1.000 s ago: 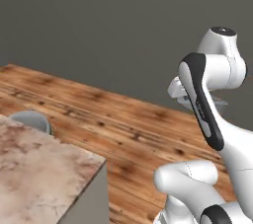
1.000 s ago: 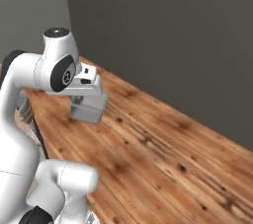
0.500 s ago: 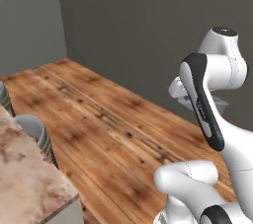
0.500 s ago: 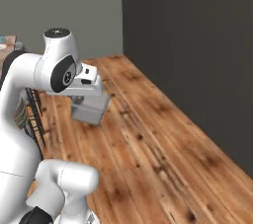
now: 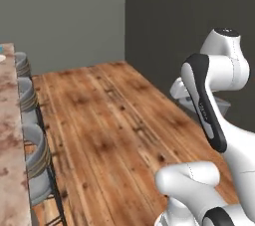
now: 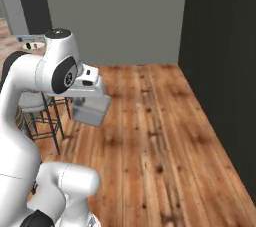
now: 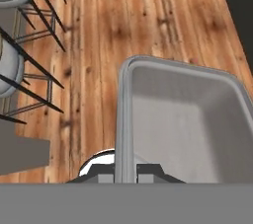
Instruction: Retrieve the tupperware and aluminum foil from the cabinet and place them on the dining counter near the plate with cucumber and kebab skewer to prepare for storing leftovers.
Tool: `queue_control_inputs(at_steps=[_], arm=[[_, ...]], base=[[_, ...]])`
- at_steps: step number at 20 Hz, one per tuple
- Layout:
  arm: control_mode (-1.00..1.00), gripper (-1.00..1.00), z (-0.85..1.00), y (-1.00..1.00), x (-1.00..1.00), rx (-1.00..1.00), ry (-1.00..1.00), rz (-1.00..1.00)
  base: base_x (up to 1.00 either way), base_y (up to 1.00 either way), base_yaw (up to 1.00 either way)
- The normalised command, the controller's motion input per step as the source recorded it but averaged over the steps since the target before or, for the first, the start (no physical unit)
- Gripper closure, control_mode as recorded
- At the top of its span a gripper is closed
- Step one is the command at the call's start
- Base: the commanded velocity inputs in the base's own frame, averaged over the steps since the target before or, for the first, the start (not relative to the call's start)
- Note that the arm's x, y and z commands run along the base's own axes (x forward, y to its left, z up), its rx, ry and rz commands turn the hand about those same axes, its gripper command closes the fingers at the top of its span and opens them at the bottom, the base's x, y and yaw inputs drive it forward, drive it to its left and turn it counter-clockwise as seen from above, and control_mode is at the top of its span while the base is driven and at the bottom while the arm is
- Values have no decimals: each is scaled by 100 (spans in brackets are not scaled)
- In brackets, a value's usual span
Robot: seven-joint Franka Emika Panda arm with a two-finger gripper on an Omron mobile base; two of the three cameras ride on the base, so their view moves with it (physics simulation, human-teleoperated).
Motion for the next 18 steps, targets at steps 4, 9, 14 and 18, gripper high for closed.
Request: queue_control_inputs(at_steps=[4, 9, 14, 18], arm=[[100, 100, 0, 0, 0, 0, 0, 0], [100, 100, 0, 0, 0, 0, 0, 0], [100, 100, 0, 0, 0, 0, 0, 0], [100, 100, 0, 0, 0, 0, 0, 0]], base=[[100, -53, 56], [100, -44, 57], [100, -42, 58], [100, -47, 58]])
